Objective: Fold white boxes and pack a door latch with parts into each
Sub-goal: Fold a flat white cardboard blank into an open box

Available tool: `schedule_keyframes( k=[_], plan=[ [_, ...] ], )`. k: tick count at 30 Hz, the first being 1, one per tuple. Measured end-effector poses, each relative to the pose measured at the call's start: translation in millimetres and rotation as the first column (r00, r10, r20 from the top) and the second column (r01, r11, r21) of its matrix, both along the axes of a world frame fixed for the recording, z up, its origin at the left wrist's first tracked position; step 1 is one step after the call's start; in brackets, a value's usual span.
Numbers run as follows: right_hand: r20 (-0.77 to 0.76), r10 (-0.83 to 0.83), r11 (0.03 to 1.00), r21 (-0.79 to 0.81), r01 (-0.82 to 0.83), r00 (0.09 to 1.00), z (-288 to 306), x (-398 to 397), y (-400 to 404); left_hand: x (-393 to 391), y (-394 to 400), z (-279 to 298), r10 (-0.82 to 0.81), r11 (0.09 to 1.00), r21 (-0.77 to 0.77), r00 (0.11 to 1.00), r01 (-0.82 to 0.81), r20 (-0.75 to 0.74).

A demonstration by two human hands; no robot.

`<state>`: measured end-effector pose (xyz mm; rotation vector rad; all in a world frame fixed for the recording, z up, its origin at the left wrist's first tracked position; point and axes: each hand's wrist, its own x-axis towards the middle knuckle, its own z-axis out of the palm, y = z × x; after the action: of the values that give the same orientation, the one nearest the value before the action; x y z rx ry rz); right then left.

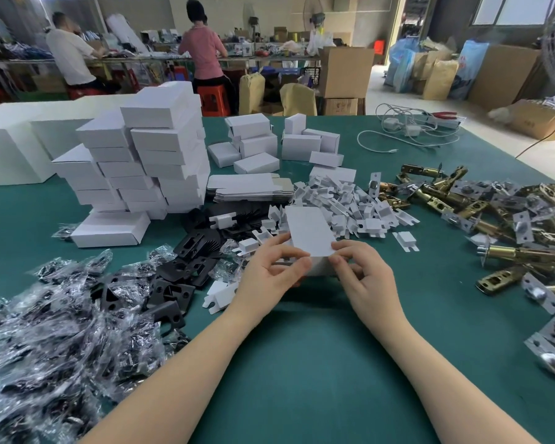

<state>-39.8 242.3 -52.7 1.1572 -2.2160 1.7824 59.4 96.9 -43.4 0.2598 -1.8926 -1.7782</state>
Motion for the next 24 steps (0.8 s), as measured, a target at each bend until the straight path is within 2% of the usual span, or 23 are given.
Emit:
schedule_keyframes(
  k=[4, 10, 15, 18, 21, 23, 24],
  plan=[
    [0.095, -0.071, 0.997, 0.045, 0.067, 0.993, -0.9, 1.6, -4.8, -2.6, 1.2, -4.5, 0.067, 0.992, -0.111, 0.997, -0.065, 0.022],
    [0.275, -0.096, 0.994, 0.071, 0.079, 0.957, 0.0, 1.9, -8.2, -5.5, 1.3, -5.5, 0.119, 0.987, -0.112, 0.992, -0.113, 0.049],
    [0.316, -0.104, 0.993, 0.093, 0.078, 0.943, 0.1, 1.0, -8.7, -6.2, 5.7, -10.9, 0.143, 0.970, -0.216, 0.982, -0.115, 0.121],
    [0.368, -0.088, 0.995, -0.004, 0.097, 0.926, 1.5, 4.1, -9.6, -5.1, 10.2, -13.4, 0.132, 0.956, -0.272, 0.990, -0.112, 0.057],
    [0.588, 0.062, 0.980, -0.189, 0.063, 0.807, -0.4, 2.1, -11.5, -6.8, 14.8, -13.4, 0.127, 0.961, -0.243, 0.991, -0.132, -0.037],
    [0.655, 0.135, 0.973, -0.230, 0.027, 0.743, -2.5, 2.5, -13.1, -7.7, 17.5, -14.6, 0.098, 0.959, -0.260, 0.993, -0.114, -0.072],
    [0.658, 0.136, 0.973, -0.231, 0.026, 0.741, -3.2, 3.0, -13.5, -7.6, 18.5, -15.6, 0.081, 0.954, -0.284, 0.995, -0.096, -0.065]
  ],
)
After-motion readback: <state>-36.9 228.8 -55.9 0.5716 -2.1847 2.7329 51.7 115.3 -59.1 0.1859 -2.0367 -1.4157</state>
